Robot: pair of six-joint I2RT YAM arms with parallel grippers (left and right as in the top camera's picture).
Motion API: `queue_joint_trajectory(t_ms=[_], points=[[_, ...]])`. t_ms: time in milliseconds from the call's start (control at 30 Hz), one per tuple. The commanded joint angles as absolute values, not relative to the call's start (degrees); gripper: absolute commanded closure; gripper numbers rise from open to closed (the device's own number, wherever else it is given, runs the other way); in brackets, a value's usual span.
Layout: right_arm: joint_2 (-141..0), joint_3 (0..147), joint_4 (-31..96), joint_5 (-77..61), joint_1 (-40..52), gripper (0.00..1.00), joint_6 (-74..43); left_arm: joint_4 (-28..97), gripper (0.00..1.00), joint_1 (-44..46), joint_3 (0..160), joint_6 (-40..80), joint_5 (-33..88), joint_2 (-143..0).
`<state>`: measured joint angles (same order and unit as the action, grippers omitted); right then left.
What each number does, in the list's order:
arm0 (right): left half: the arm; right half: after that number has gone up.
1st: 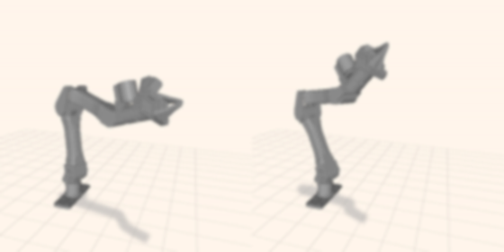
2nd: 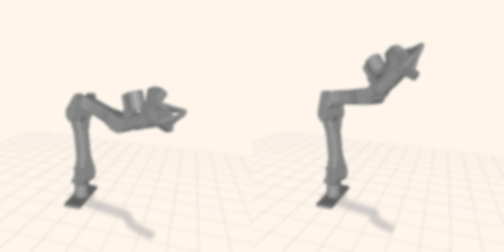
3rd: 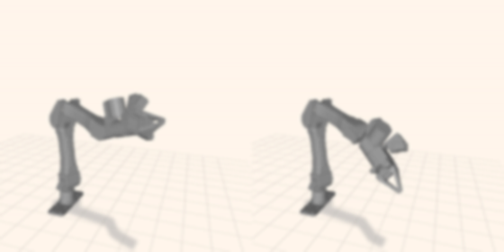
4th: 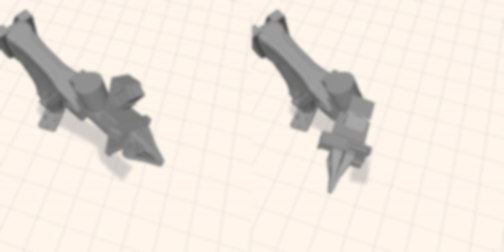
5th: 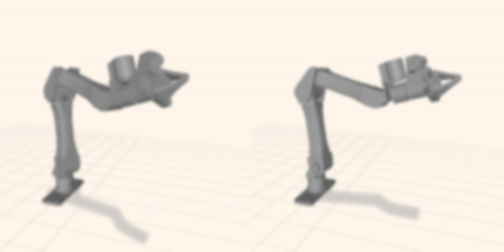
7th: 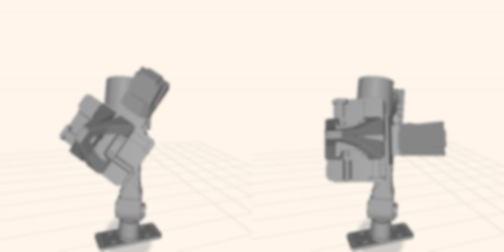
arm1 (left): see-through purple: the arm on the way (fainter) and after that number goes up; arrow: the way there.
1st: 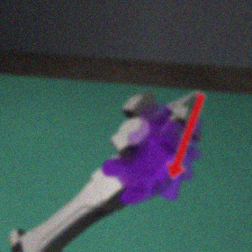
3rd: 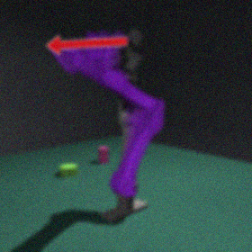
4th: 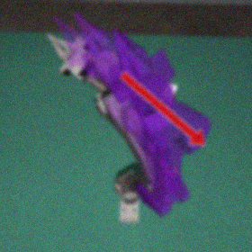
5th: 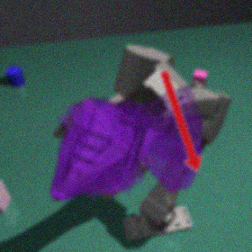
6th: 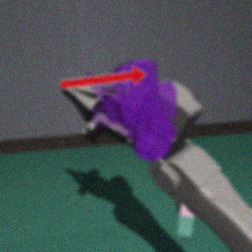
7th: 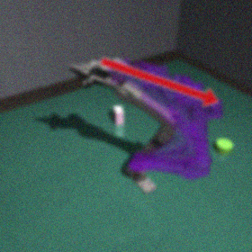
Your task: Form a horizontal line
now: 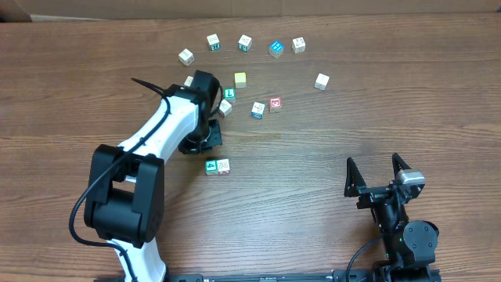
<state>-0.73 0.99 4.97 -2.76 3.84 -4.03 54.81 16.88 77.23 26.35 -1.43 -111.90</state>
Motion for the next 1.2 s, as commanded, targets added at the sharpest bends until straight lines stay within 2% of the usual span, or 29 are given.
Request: queue_joint_trajectory(t_ms=[0,1167], points=[[-0.2,0.4,4.6,-2.7,4.2,0.0,-3.6,54.9,0.96,17.8,77.0,25.3,-0.4,-112.5],[-0.2,0.4,4.6,-2.7,4.2,0.0,-3.6,54.8,0.96,18.0,76.9,25.7,0.9,-112.5]])
